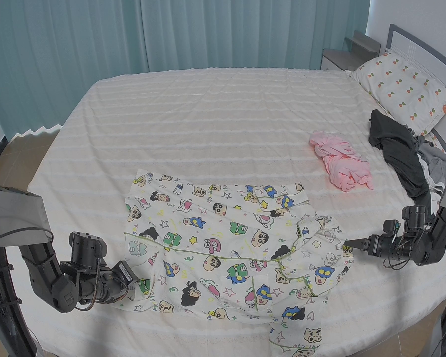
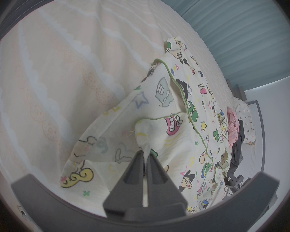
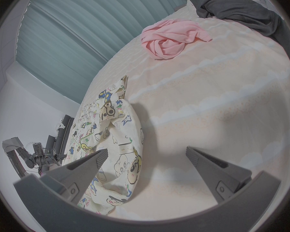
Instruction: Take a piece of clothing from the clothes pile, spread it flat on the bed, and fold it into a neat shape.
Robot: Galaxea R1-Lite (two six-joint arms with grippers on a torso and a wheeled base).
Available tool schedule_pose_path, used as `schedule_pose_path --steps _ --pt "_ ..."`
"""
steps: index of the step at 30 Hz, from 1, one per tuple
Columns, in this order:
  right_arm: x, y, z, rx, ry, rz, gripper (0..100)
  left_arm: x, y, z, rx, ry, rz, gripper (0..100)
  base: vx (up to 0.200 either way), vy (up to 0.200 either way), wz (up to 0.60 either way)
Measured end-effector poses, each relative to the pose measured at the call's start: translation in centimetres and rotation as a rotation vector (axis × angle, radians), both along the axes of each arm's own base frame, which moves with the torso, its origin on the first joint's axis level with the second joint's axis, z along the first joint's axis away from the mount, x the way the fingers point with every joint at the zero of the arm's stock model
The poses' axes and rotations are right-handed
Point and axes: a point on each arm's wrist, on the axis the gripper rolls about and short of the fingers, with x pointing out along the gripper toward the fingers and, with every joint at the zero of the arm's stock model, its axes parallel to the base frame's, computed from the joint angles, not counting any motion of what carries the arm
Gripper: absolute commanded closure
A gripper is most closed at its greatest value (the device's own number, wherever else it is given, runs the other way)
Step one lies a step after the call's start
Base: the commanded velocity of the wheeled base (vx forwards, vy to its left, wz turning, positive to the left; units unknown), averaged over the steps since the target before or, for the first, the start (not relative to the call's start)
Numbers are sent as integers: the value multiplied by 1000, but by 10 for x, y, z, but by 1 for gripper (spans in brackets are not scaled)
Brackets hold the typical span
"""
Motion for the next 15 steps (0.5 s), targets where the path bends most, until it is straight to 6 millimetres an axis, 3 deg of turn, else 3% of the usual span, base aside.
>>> schedule_pose_path --steps 15 --pt "0 1 0 0 1 2 0 9 3 19 67 -175 61 100 0 0 0"
